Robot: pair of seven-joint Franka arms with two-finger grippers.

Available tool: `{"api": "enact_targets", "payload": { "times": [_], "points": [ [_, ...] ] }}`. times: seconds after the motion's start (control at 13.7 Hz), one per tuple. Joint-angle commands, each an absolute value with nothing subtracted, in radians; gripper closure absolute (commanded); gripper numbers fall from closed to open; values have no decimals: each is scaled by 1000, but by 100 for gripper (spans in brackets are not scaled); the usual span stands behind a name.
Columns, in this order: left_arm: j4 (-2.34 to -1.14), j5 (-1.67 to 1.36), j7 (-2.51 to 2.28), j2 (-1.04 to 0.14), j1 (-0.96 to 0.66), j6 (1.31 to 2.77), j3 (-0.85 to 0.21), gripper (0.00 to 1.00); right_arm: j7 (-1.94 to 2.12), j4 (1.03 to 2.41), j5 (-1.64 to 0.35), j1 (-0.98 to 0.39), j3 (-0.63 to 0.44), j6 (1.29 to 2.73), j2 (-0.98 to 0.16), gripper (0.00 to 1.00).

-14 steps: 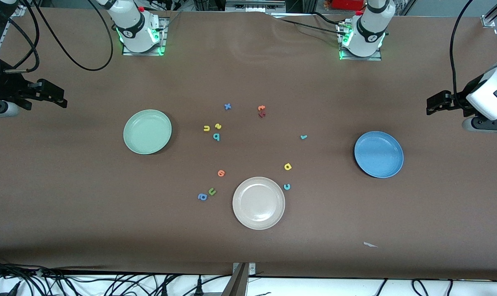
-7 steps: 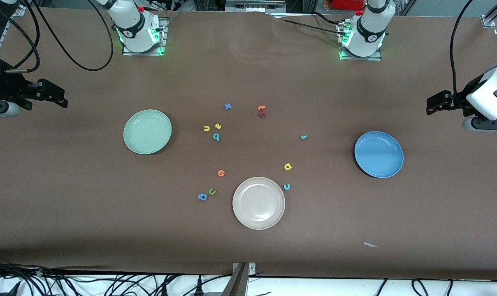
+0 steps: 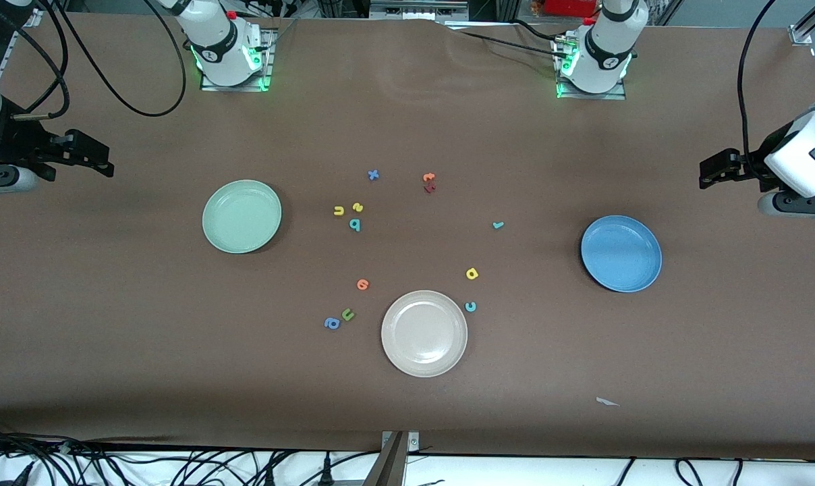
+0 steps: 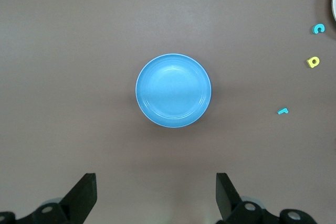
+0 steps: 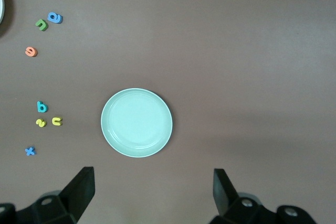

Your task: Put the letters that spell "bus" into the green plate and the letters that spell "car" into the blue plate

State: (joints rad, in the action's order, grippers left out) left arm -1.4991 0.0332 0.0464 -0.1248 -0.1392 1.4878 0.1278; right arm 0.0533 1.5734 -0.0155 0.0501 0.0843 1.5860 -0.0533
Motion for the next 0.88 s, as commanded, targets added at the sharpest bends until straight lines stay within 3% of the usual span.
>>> {"api": "enact_targets", "payload": {
  "times": [0.0,0.8],
  "points": [
    [-1503,63,48,-120,-140,1496,124,0,55,1566,-14,55,89,1568,-49,0],
    [-1503,63,49,-121,-138,1502,124,0,57,1568,-9,55,84,1565,-49,0]
  ]
}}
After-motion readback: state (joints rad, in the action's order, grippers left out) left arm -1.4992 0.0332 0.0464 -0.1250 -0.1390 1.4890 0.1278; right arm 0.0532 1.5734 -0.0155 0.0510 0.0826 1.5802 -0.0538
